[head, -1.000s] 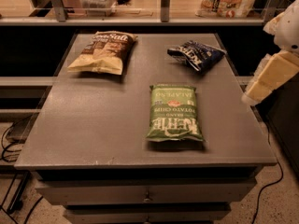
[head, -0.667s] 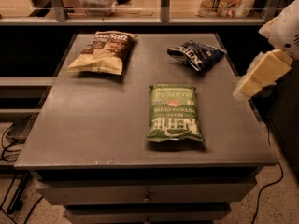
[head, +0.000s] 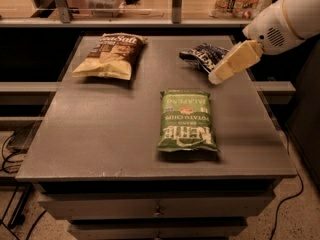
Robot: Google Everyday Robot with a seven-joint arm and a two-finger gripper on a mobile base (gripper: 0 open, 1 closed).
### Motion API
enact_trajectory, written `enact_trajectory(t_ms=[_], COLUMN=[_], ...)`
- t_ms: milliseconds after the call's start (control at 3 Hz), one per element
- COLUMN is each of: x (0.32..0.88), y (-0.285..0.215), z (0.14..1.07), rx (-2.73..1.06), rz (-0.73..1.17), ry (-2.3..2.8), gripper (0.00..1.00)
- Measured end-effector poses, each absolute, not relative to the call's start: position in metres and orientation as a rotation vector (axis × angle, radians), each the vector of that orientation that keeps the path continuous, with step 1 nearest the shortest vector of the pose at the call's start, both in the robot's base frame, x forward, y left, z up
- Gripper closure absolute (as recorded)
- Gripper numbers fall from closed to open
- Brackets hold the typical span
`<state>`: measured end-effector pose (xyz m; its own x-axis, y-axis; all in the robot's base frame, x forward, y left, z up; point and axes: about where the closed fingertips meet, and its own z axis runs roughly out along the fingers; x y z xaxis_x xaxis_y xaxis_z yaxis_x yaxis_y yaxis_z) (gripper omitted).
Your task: Pick blue chip bag
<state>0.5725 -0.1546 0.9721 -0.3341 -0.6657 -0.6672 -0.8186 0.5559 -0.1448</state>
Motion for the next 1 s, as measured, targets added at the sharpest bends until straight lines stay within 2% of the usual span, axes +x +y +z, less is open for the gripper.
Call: enact_trajectory(t_ms=[667,1000], x=[0.649,0.681], y=[-0.122,-0.123], z=[0.945,0.929], rx=[-1.034,-0.927], rz=[0.35,0.302], ry=[2.085,2.104], gripper=[0.0,0.0])
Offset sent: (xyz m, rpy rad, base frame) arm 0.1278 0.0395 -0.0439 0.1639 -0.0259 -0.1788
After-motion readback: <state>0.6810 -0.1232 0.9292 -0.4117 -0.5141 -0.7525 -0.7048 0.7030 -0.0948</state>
